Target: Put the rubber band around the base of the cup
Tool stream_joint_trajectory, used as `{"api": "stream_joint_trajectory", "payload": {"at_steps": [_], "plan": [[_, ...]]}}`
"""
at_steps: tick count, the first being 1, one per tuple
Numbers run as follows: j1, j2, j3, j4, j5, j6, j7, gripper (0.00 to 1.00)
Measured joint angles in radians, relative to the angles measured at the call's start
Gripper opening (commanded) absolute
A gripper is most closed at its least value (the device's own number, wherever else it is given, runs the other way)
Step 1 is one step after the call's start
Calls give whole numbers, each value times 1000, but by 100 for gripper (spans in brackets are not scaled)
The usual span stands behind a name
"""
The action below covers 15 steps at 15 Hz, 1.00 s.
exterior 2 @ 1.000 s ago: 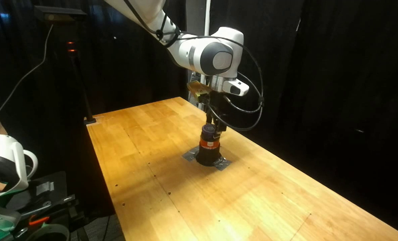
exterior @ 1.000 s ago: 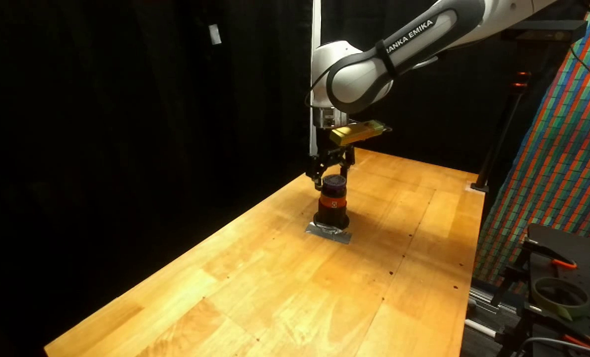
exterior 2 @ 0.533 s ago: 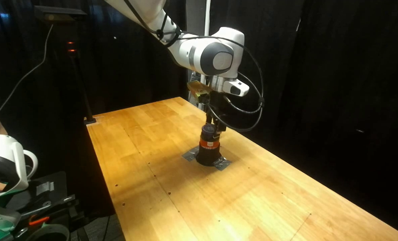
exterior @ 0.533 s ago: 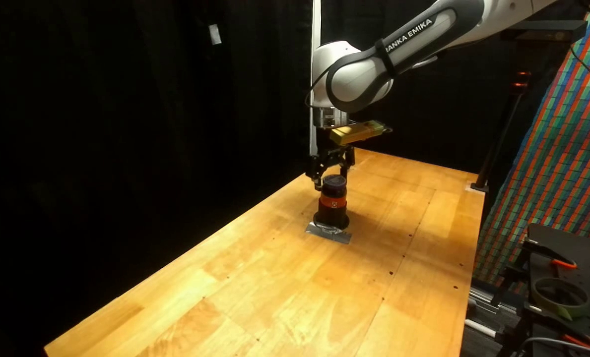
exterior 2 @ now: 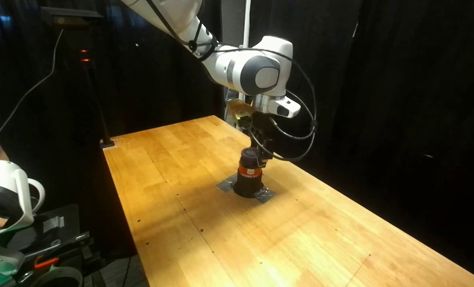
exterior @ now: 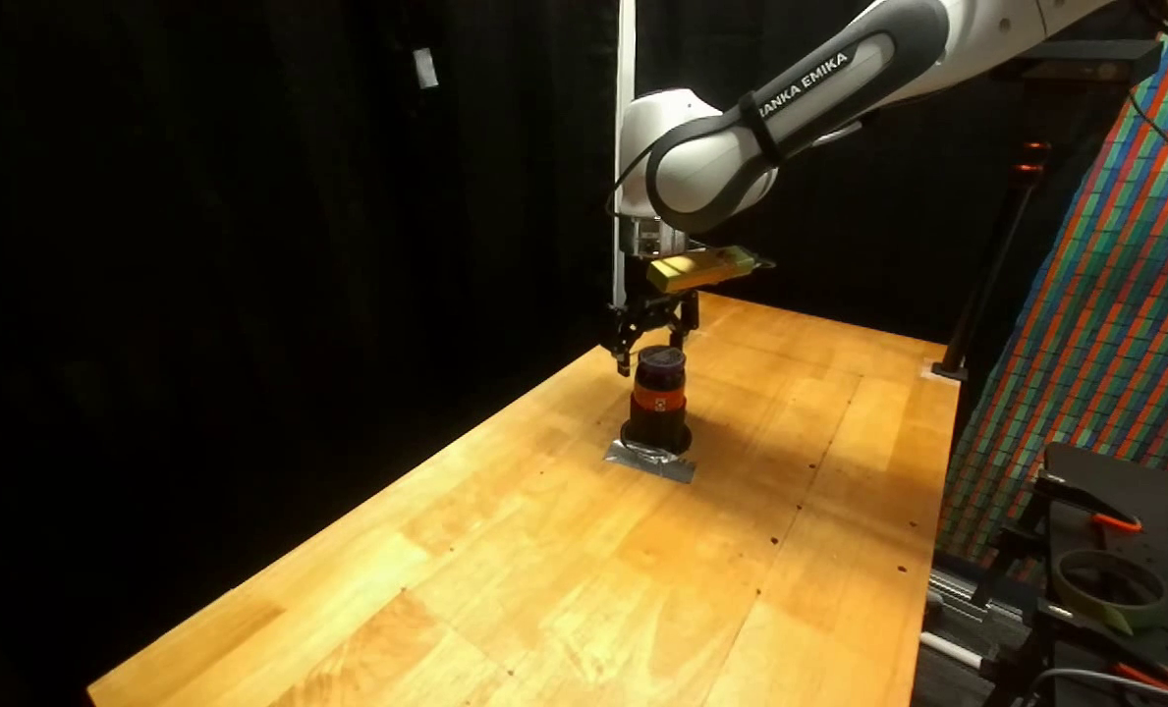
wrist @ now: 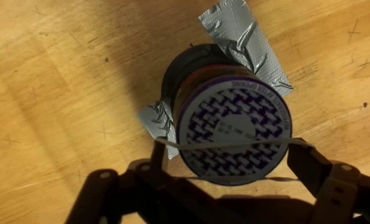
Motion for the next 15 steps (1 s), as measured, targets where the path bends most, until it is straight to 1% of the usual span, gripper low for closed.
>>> {"api": "stream_joint_trajectory", "payload": {"at_steps": [8, 10, 15], "plan": [[8, 18, -24, 0, -6, 58, 49, 100], [10, 20, -24, 1, -5, 54, 53, 100], [12, 0, -3, -14, 5, 1, 42, 100]]}}
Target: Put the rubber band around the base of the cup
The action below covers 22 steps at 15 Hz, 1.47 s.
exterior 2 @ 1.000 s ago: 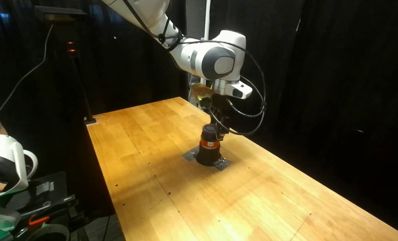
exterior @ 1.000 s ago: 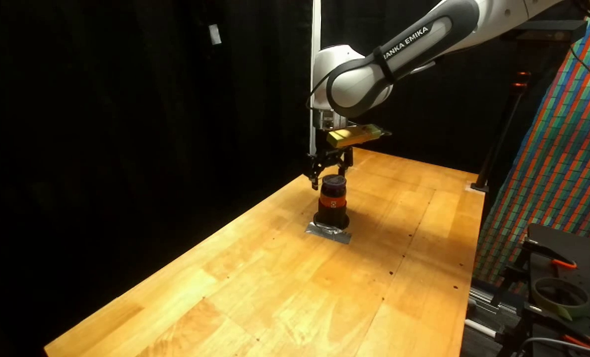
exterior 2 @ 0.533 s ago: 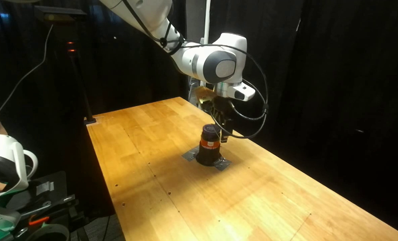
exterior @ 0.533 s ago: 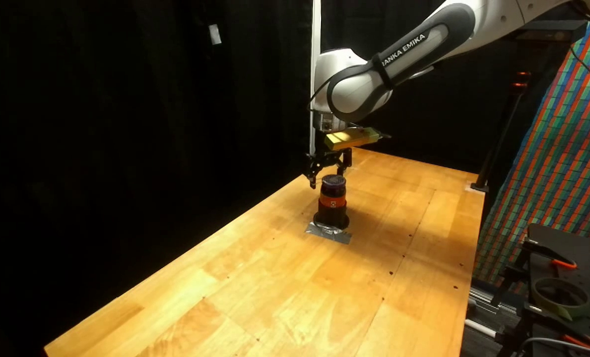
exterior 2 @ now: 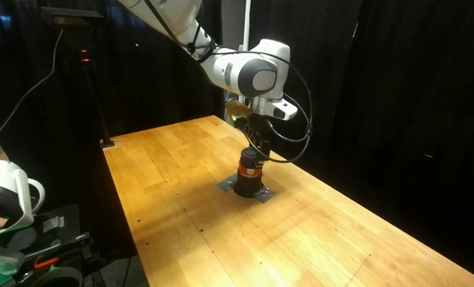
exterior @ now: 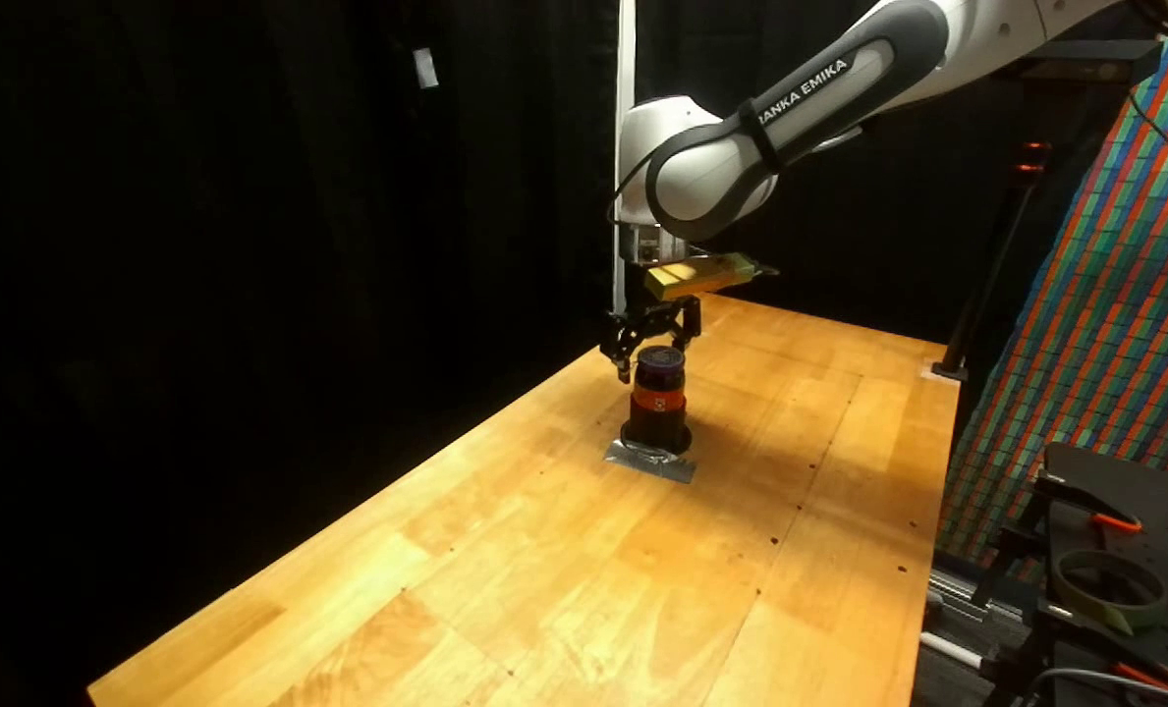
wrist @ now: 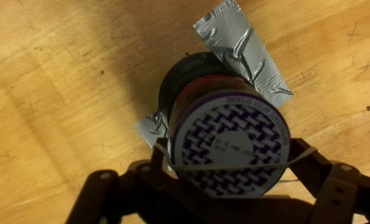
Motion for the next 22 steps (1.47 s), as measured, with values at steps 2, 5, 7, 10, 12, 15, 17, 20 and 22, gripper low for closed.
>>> {"api": "stream_joint_trajectory", "payload": {"at_steps": [2, 5, 7, 10, 12, 15, 17, 20, 22], "plan": [[0, -29, 5, -29, 1, -16, -11, 100], [0, -83, 10, -103, 3, -16, -24, 100], [0, -113, 12, -156, 13, -14, -35, 100], [0, -141, 20, -221, 33, 10, -48, 100], [0, -156, 26, -264, 36, 55, -48, 74], [8, -202, 31, -340, 36, 157, -47, 49], [19, -258, 31, -414, 36, 247, -47, 35], [44, -365, 32, -558, 26, 400, -40, 13], [64, -432, 33, -655, 9, 488, -35, 6]]}}
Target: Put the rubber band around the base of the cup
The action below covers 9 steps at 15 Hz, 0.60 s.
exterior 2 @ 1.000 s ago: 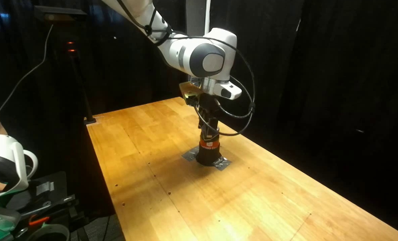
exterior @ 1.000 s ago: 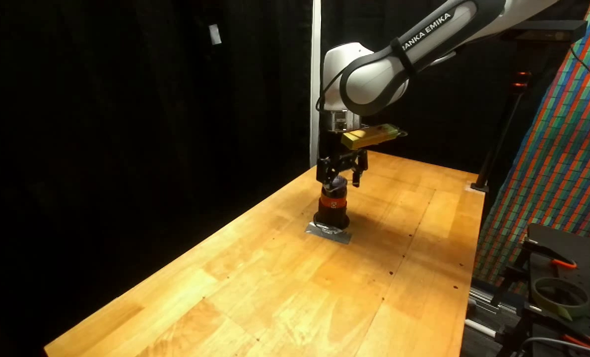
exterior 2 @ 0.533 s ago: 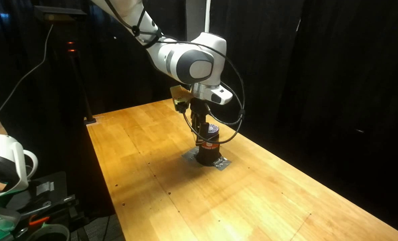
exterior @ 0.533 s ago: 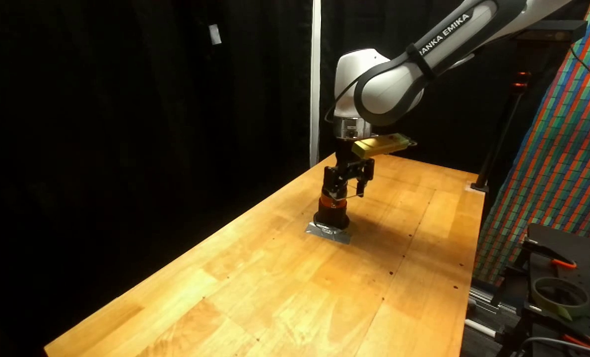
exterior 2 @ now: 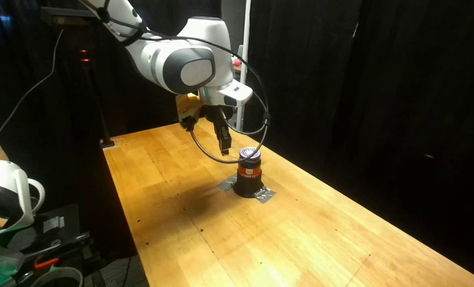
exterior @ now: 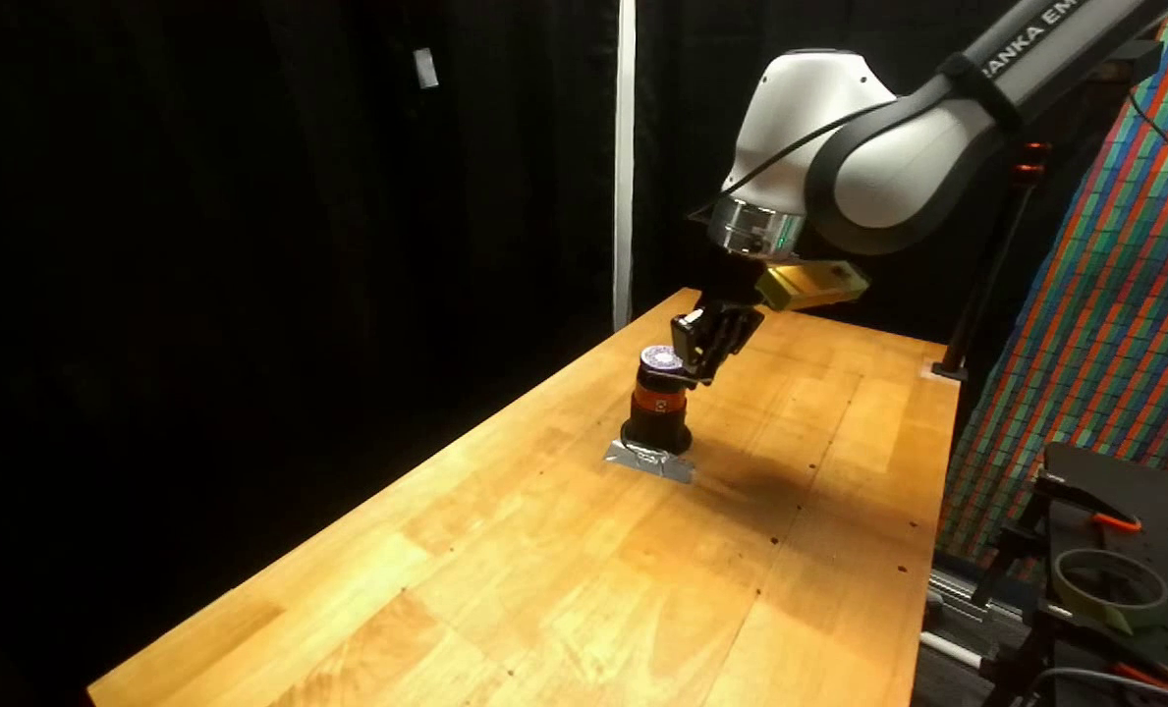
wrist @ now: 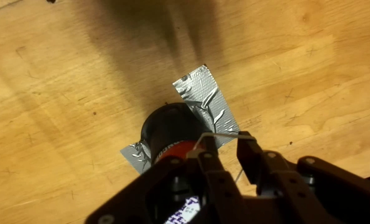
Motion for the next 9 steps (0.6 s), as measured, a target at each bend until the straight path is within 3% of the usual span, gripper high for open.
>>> {"api": "stream_joint_trajectory", "payload": {"at_steps": [3, 6, 9], "plan": [[19, -67, 14, -114, -17, 102, 4, 1], [33, -78, 17, -185, -64, 247, 48, 7], [94, -66, -67, -237, -239, 434, 195, 6]]}}
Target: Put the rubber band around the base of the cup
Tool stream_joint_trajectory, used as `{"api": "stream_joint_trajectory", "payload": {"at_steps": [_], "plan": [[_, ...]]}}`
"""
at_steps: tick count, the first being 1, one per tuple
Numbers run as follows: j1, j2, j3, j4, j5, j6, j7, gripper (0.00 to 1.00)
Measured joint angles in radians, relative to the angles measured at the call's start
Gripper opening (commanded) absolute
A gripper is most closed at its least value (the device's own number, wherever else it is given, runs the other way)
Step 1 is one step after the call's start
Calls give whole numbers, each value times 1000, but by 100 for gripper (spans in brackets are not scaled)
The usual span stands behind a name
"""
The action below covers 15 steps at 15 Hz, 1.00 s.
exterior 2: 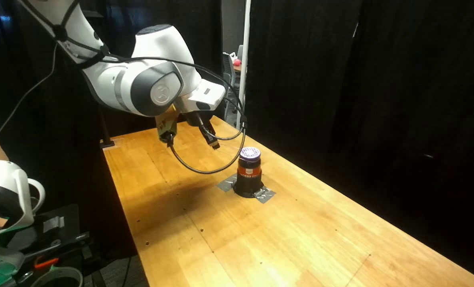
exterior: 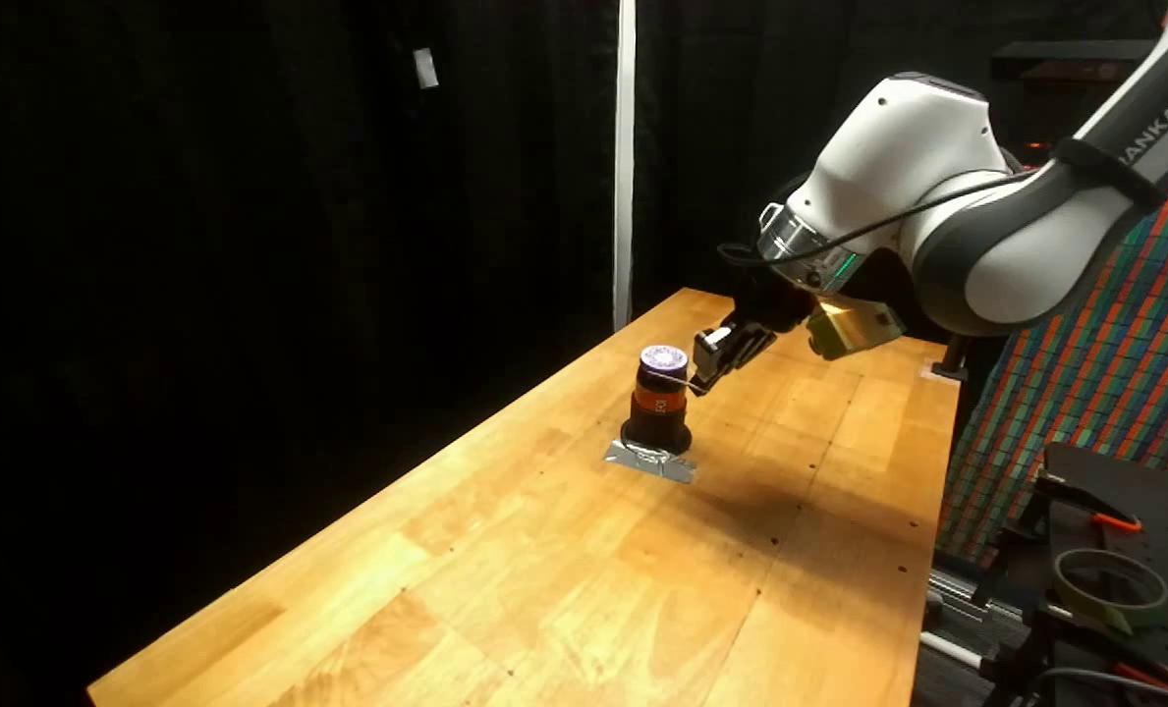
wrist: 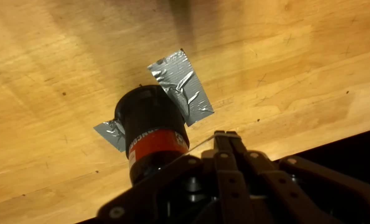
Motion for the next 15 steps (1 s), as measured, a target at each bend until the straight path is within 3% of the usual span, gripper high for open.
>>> {"api": "stream_joint_trajectory", "payload": {"at_steps": [4, 7, 9, 10, 11, 12, 15], "plan": [[192, 23, -308, -10, -237, 159, 171, 5], [373, 64, -543, -3, -226, 266, 173, 6], [516, 117, -676, -12, -146, 350, 161, 9], [581, 145, -719, -22, -94, 386, 155, 31], [631, 166, -737, -34, -52, 399, 156, 34], [665, 178, -734, -48, -26, 400, 165, 9], [678, 187, -726, -53, -22, 397, 171, 30]]}}
